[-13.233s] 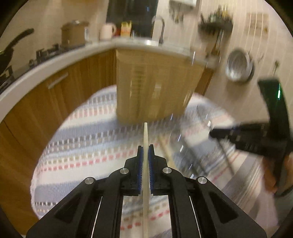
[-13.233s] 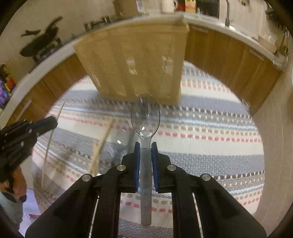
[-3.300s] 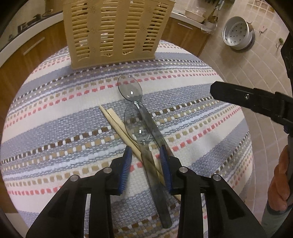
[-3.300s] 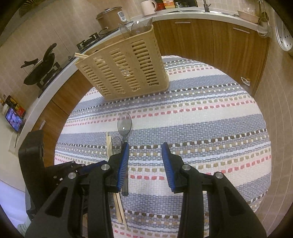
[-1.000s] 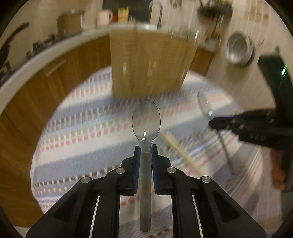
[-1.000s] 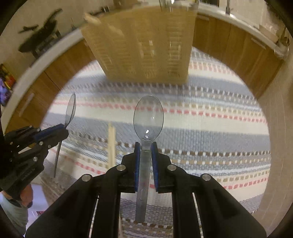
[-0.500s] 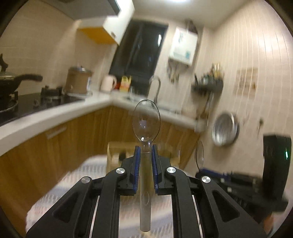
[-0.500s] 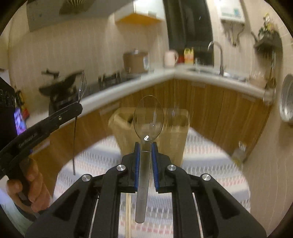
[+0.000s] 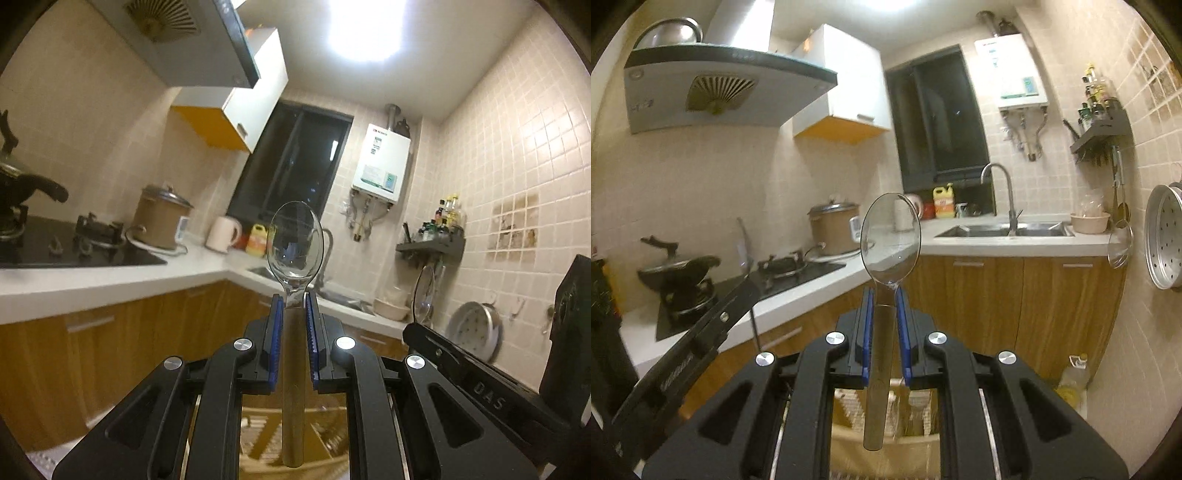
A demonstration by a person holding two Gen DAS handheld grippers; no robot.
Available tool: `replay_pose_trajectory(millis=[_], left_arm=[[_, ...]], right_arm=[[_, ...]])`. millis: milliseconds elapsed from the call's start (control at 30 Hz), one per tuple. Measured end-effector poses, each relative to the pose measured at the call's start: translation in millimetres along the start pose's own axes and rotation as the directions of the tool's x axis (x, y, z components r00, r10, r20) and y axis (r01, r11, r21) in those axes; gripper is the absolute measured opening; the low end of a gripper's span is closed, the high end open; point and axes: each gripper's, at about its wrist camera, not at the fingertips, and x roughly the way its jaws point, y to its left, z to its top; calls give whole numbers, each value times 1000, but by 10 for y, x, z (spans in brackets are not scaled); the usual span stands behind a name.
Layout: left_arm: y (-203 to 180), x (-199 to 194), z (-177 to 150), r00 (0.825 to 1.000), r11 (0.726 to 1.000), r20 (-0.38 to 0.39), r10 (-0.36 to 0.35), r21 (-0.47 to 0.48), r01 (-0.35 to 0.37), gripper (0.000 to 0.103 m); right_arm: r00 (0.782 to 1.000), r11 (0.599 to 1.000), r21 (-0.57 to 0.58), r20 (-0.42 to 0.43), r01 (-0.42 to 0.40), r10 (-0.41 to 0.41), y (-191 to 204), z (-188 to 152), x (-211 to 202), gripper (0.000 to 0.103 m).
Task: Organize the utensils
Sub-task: 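Lift both clear spoons and carry them over the basket with both tools, then open both tools to drop the spoons into the basket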
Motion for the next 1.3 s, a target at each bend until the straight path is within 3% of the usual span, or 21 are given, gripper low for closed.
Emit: replay_pose_trajectory(millis=[167,367,633,700,733,800,867,933,1300], left_arm=[[76,198,-144,1000,1000,13,24,16,-24,10],[139,398,-391,998,1000,-51,26,10,-26,10],[164,465,-556,997,999,-76,29,34,-27,11],[175,435,-541,997,999,-76,19,31,-17,18],[172,423,-532,997,999,-76,19,34,-17,26],[172,354,-509,997,999,-71,16,44,-13,32],[178,304,-496,997,999,-74,13,45,-9,33],[201,246,-469,997,999,-81,13,37,-10,33],[250,-261,-89,997,1000,-80,-2,-1,1,33]], right_arm=[[997,999,-11,57,49,-49,-158,1,249,10],[994,993,-63,62,98,-94,-210,-267,464,10],[997,996,-65,49,67,-64,-260,-487,471,11],[999,998,-38,34,40,-38,-298,-488,450,11],[999,999,-29,26,32,-31,-312,-481,438,11],[1000,1000,-13,15,28,-27,-344,-478,392,15],[1000,1000,-11,0,27,-27,-350,-478,332,38],[1000,999,-20,2,25,-25,-333,-479,245,47],[1000,997,-67,1,29,-29,-84,-299,-352,47]])
